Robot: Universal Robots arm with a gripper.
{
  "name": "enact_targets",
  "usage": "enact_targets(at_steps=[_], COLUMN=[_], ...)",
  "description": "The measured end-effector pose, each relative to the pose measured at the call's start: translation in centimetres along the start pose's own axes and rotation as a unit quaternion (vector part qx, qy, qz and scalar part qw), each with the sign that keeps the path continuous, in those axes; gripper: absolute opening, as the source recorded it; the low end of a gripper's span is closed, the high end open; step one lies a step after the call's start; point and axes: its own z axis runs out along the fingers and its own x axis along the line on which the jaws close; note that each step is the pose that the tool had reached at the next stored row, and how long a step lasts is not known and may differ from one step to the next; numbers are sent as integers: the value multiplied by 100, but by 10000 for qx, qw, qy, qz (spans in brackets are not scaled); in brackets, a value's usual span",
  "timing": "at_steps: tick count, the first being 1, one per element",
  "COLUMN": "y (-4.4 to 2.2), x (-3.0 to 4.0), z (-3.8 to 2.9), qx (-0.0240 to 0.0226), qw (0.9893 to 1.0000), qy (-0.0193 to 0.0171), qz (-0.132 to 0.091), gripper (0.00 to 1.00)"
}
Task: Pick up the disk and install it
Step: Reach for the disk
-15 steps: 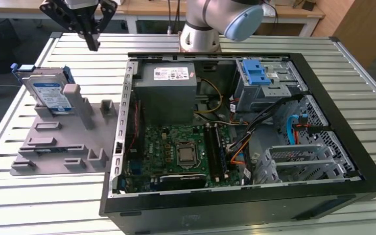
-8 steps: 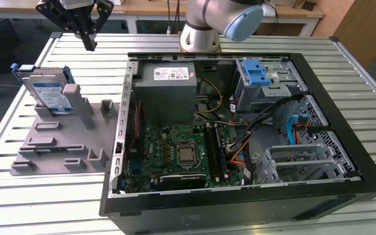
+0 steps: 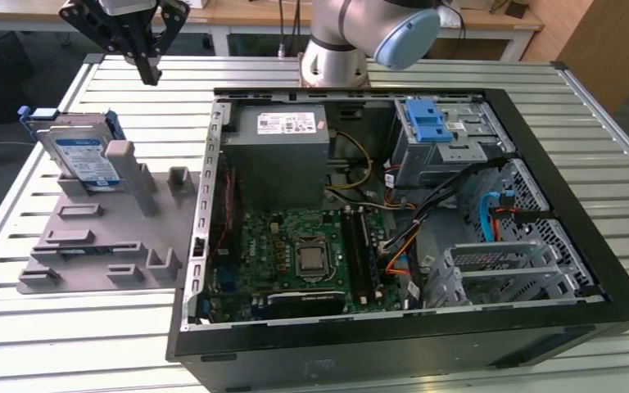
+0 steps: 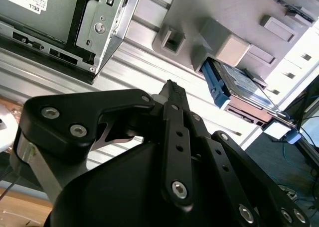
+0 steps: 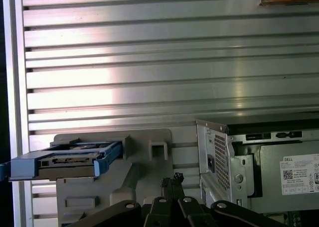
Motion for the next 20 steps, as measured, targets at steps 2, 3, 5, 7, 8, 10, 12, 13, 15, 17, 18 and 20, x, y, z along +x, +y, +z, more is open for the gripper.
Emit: enact_targets(at_steps=[2, 3, 5, 7, 8, 10, 12, 13, 15, 17, 18, 20], y=[0, 0, 0, -1, -1, -3, -5, -6, -8, -11, -11, -11], x=[0, 1, 1, 1, 3, 26, 62, 81, 122, 160, 171, 173], z=[0, 0, 2, 5, 4, 5, 6, 6, 6, 7, 7, 7], qx=[0, 0, 0, 0, 0, 0, 0, 0, 0, -1, -1, -1], qw=[10000, 10000, 10000, 9999, 9998, 9998, 9998, 9998, 9998, 9998, 9998, 9998], qy=[1, 5, 15, 25, 28, 29, 29, 29, 29, 28, 28, 28], qz=[-11, -26, -92, -164, -189, -211, -215, -215, -215, -215, -215, -215], gripper=[11, 11, 11, 11, 11, 11, 11, 11, 11, 11, 11, 11])
